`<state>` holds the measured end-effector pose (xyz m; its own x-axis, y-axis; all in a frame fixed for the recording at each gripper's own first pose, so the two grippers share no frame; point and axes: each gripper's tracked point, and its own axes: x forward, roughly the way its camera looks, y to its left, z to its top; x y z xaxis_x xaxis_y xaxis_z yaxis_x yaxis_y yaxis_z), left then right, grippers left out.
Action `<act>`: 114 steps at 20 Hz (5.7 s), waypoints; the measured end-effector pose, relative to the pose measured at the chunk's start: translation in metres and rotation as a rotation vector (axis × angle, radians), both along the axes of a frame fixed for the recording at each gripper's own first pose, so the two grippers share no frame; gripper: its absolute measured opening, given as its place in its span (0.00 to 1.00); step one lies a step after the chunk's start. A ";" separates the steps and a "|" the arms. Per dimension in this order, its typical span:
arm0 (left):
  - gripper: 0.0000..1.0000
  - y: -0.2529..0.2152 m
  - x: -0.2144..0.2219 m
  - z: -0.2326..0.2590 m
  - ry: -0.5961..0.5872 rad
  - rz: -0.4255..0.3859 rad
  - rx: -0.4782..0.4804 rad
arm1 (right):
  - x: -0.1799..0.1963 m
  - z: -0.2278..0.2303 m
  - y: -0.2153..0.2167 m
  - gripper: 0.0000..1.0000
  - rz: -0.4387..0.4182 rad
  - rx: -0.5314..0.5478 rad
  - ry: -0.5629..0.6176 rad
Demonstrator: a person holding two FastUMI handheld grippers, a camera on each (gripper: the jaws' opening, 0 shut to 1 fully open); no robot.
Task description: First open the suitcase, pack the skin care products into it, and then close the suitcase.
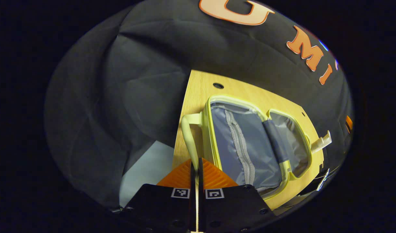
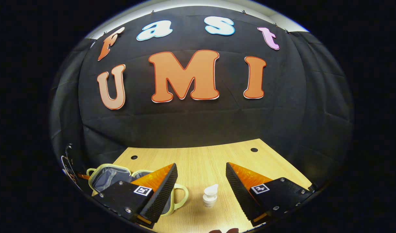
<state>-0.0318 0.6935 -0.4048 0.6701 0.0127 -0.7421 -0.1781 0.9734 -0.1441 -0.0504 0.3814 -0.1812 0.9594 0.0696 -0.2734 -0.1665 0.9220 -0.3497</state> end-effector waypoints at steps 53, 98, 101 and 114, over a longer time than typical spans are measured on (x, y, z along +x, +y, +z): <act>0.99 -0.629 0.092 0.036 -0.454 -0.313 0.338 | 0.066 -0.027 -0.245 0.96 0.006 -0.045 0.150; 0.61 -0.506 0.043 0.110 -0.344 -0.120 0.369 | 0.065 -0.163 -0.232 0.86 0.001 -0.151 0.408; 0.60 -0.490 0.032 0.113 -0.325 -0.089 0.371 | 0.071 -0.180 -0.241 0.77 -0.020 -0.155 0.427; 0.60 -0.419 0.047 0.125 -0.279 -0.072 0.344 | 0.080 -0.158 -0.213 0.40 -0.046 -0.089 0.405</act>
